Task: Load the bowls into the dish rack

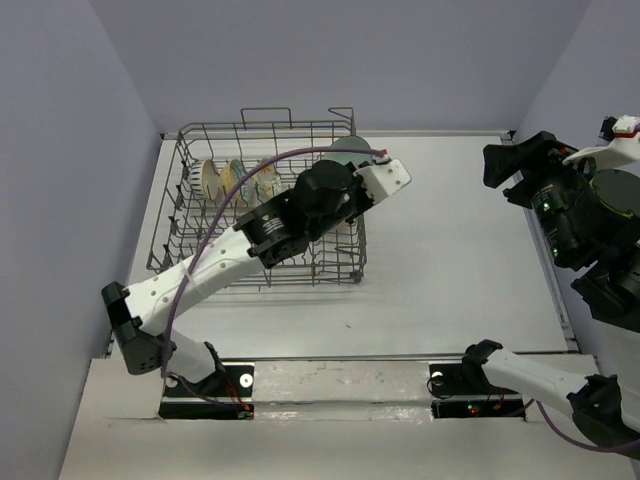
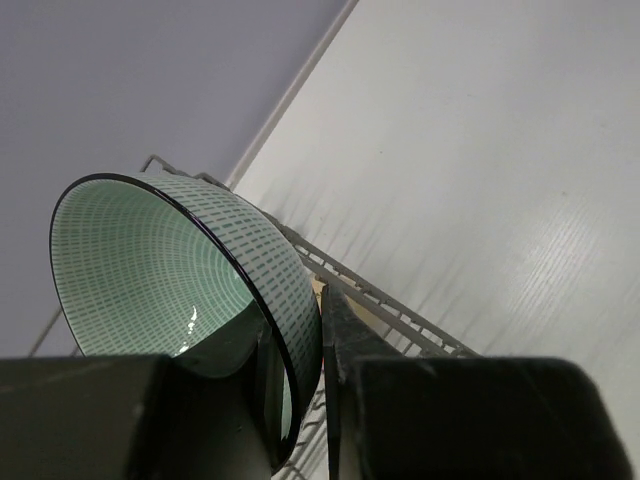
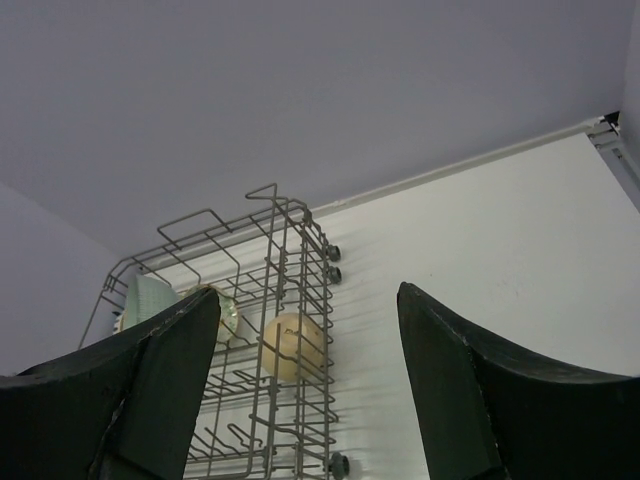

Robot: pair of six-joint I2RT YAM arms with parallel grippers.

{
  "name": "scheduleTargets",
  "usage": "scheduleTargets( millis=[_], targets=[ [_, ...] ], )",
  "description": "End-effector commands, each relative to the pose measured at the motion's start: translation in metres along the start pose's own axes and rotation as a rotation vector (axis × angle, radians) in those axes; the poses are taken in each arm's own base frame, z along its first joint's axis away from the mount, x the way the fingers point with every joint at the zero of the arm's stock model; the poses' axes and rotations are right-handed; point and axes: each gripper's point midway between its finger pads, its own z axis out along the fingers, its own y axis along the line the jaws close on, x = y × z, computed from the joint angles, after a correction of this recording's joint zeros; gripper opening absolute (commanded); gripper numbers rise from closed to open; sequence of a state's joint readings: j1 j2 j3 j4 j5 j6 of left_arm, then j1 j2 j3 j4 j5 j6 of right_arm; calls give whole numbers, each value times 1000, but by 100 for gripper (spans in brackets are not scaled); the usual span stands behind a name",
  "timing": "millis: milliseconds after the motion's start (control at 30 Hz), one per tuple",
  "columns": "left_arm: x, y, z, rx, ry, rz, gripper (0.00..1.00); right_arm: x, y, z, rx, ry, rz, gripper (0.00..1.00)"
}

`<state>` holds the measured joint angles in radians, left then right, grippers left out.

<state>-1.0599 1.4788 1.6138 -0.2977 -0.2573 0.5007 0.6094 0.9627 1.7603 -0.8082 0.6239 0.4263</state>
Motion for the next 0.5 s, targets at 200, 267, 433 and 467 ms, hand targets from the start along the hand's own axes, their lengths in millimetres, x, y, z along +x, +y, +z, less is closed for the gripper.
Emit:
scheduleTargets(
  millis=[200,267,433,467],
  targets=[
    [-44,68,-89,53,-471,-620,0,59,26,39,-59,119,-15,77],
    [-30,69,-92,81,-483,-724,0,68,29,43,-66,135,-15,77],
    [-6,55,-95,226,-539,-898,0,96,37,53,-104,196,-20,77],
    [2,50,-91,250,-552,-921,0,108,38,57,-107,226,-31,77]
  ],
)
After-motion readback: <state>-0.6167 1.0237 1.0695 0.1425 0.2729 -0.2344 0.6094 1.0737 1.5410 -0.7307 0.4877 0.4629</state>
